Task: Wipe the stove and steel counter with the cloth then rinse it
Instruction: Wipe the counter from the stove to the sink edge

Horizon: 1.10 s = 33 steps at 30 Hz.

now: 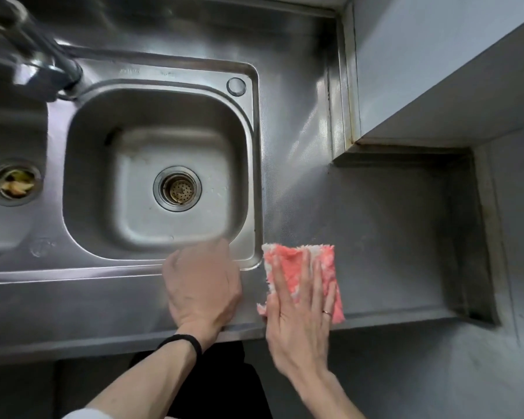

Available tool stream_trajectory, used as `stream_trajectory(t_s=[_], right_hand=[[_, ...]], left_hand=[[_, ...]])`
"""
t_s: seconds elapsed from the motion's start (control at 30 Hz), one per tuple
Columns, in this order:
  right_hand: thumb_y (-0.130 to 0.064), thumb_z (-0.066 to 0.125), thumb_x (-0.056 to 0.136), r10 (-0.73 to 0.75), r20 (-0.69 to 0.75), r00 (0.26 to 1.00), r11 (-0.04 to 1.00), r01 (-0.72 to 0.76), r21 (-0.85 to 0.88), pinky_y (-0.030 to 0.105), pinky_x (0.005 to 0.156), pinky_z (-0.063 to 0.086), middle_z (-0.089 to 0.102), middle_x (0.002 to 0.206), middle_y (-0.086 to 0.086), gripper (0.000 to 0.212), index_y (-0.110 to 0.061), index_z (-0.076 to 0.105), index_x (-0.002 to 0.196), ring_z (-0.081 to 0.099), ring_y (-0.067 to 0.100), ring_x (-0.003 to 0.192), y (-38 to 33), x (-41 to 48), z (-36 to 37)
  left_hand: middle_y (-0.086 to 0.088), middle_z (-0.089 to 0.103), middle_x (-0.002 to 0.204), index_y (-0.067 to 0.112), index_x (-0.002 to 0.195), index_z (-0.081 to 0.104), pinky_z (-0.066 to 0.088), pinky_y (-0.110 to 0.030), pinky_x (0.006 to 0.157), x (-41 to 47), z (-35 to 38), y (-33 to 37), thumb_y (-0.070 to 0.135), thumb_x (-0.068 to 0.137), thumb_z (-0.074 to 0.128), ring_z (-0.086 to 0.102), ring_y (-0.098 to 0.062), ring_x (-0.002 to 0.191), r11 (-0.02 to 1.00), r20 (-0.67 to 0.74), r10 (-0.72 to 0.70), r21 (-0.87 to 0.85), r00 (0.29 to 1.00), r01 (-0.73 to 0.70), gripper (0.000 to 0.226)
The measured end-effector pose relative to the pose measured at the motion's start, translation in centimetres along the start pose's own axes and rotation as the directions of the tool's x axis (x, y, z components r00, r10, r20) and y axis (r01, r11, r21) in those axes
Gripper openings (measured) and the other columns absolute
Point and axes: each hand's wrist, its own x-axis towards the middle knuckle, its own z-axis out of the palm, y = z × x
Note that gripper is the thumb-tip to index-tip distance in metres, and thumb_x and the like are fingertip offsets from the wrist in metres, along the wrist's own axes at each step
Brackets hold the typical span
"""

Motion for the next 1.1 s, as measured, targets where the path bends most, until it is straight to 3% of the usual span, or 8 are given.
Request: stream_trajectory(t_s=[0.17,0.5,0.83,1.1], right_hand=[[-0.047,0.027,0.108,-0.044,0.004,0.999,0.999,0.044,0.004,0.054,0.129,0.003,0.000,0.177,0.000,0.059,-0.053,0.009,0.163,-0.003,0.024,0.164,0.3,3.1,-0.8],[-0.051,0.025,0.108,-0.033,-0.091,0.995,0.998,0.037,0.042,0.048,0.130,-0.008,-0.001,0.177,-0.001,0.057,-0.055,0.008,0.162,-0.007,0.021,0.163,-2.5,19.7,-3.6],[-0.052,0.020,0.109,-0.185,-0.055,0.981,0.982,0.184,-0.037,0.047,0.130,-0.009,-0.002,0.177,0.003,0.058,-0.052,0.000,0.163,-0.008,0.022,0.163,-2.8,30.2,-6.6],[-0.056,0.016,0.108,-0.298,-0.020,0.954,0.954,0.298,-0.033,0.053,0.131,-0.003,0.000,0.177,0.005,0.058,-0.049,0.001,0.164,-0.005,0.024,0.163,-3.0,37.4,-8.1]], left_hand=[[0.002,0.070,0.100,0.029,0.116,0.070,0.041,-0.048,0.100,0.1,-0.1,-0.1,0.035,0.090,0.045,0.063,-0.028,0.096,1.000,-0.010,0.007,-0.024,1.000,-0.007,0.037],[0.003,0.070,0.100,0.027,0.118,0.071,0.042,-0.048,0.101,0.1,-0.1,-0.3,0.031,0.088,0.052,0.064,-0.027,0.096,1.000,-0.019,0.011,-0.027,1.000,-0.012,0.036],[0.002,0.073,0.104,0.025,0.119,0.075,0.046,-0.050,0.097,-0.1,0.9,-0.3,0.034,0.085,0.051,0.066,-0.028,0.094,1.000,-0.100,0.009,-0.007,0.995,-0.009,0.043],[0.006,0.072,0.109,0.028,0.120,0.073,0.046,-0.048,0.099,0.0,0.4,-0.1,0.035,0.082,0.059,0.065,-0.026,0.097,1.000,-0.052,-0.003,-0.012,0.999,0.003,0.041]])
